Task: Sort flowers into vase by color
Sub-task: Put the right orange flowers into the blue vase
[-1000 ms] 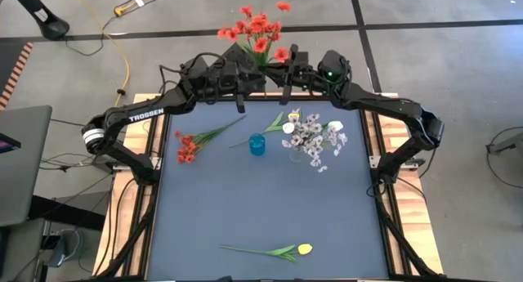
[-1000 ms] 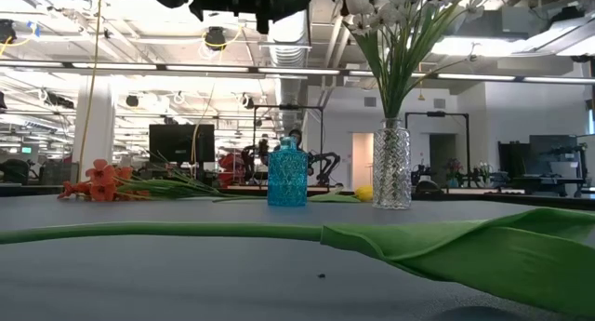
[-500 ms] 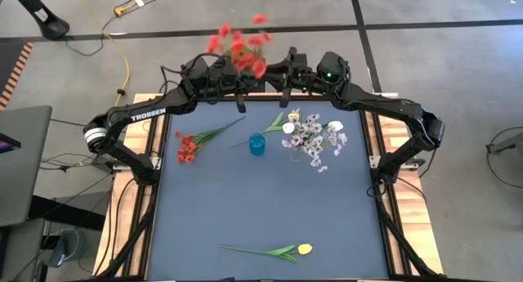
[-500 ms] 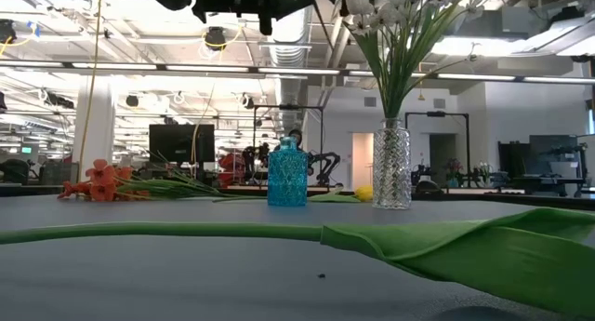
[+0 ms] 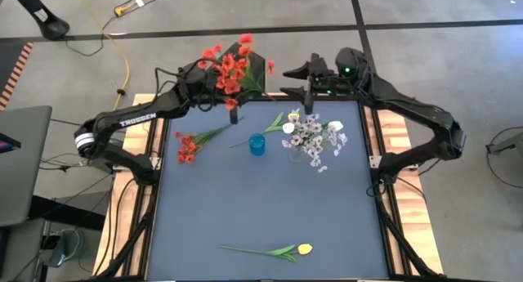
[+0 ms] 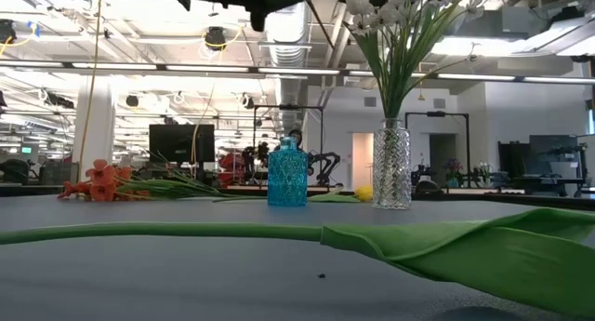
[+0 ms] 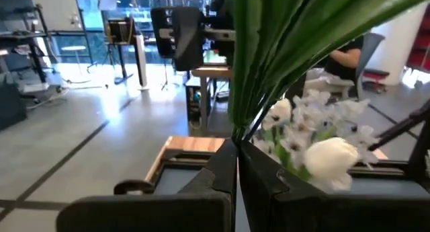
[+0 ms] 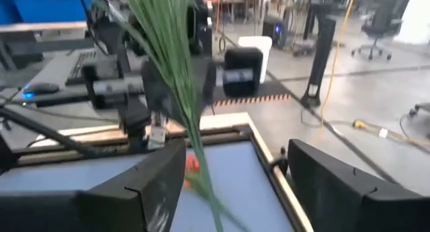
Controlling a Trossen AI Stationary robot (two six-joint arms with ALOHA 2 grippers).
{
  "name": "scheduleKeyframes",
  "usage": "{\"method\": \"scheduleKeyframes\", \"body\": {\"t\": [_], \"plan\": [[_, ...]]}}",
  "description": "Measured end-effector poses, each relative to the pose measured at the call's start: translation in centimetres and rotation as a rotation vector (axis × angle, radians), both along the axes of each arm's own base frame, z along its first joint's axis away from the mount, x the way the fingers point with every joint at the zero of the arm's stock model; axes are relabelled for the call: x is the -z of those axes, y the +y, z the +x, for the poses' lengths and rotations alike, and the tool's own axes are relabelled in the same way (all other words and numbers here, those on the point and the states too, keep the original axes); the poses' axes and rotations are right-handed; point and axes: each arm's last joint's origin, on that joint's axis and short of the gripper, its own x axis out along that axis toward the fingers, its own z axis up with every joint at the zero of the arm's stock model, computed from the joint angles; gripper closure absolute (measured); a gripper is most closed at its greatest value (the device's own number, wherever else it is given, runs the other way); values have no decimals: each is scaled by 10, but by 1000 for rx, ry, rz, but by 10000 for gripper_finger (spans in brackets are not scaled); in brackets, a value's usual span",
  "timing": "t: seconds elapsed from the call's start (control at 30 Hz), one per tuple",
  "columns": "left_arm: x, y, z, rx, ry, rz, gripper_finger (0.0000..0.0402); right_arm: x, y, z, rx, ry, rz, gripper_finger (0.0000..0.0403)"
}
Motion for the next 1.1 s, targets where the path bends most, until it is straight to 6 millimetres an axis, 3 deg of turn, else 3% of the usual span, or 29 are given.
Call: {"method": "scheduleKeyframes", "body": {"t": [0.23,0.4,0.57,0.77,1.1], "plan": [[-6,-16,-15,-43,88,23,401,-6,16,-22,-22,72,-18,111],[3,-29,-13,-4,177,5,401,-12,29,-47,-23,113,-23,111],[33,-41,-14,24,152,-20,402,-13,43,-76,-13,110,-15,111],[63,-53,-46,-20,50,-49,402,10,59,-97,-19,63,17,111],[113,-58,-63,-101,88,-137,402,40,61,-102,-7,-11,55,111]]}}
